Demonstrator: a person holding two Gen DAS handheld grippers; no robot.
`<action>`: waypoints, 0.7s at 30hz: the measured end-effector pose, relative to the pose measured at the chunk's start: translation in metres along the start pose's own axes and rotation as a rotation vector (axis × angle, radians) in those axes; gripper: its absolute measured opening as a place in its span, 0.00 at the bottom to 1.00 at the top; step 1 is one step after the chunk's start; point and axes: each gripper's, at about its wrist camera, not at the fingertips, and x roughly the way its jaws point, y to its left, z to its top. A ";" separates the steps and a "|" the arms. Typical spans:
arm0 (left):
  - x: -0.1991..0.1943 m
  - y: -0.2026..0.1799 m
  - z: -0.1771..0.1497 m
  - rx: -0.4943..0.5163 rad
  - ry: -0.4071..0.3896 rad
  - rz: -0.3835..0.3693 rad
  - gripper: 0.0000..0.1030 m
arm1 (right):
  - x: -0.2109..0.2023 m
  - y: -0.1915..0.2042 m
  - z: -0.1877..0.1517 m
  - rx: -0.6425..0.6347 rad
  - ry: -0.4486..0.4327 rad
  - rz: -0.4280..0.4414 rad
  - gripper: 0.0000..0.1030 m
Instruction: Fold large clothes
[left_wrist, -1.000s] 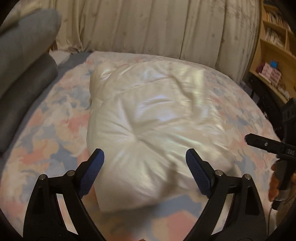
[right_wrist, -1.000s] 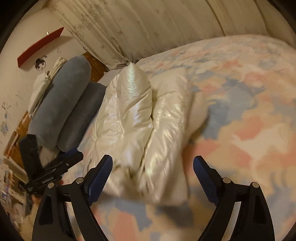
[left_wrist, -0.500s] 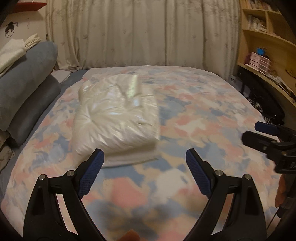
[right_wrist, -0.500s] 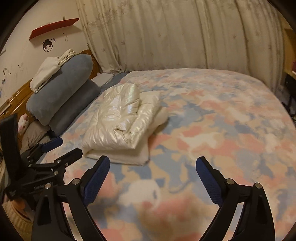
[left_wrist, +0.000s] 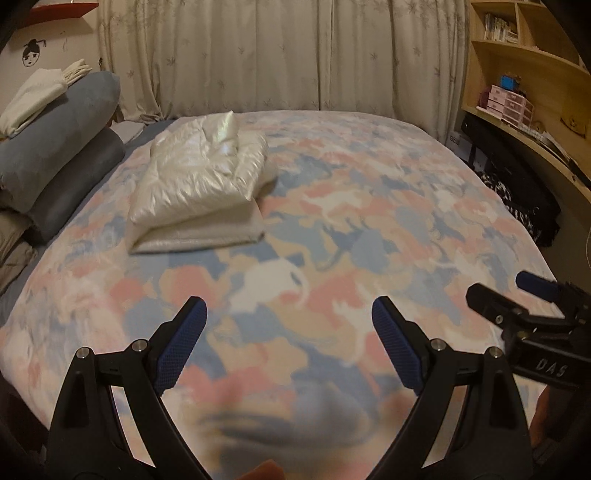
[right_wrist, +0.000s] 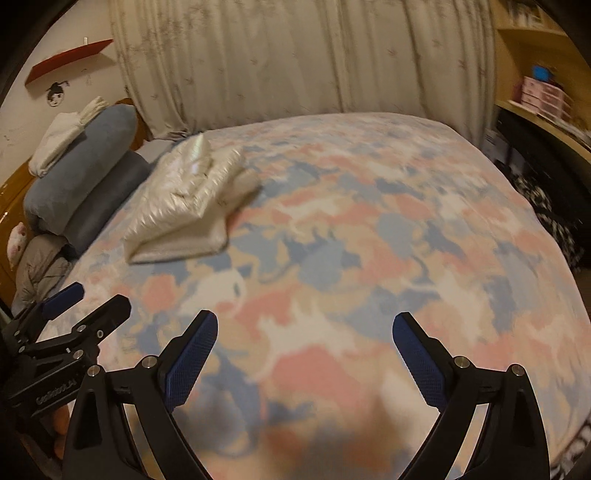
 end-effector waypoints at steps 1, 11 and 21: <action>-0.004 -0.005 -0.006 -0.002 0.005 0.001 0.88 | -0.002 -0.005 -0.010 0.015 0.009 -0.003 0.94; -0.046 -0.031 -0.026 -0.012 0.011 -0.006 0.88 | -0.057 -0.026 -0.067 0.062 -0.001 -0.010 0.95; -0.085 -0.039 -0.017 -0.012 -0.027 -0.013 0.88 | -0.113 -0.026 -0.060 0.075 -0.081 -0.034 0.96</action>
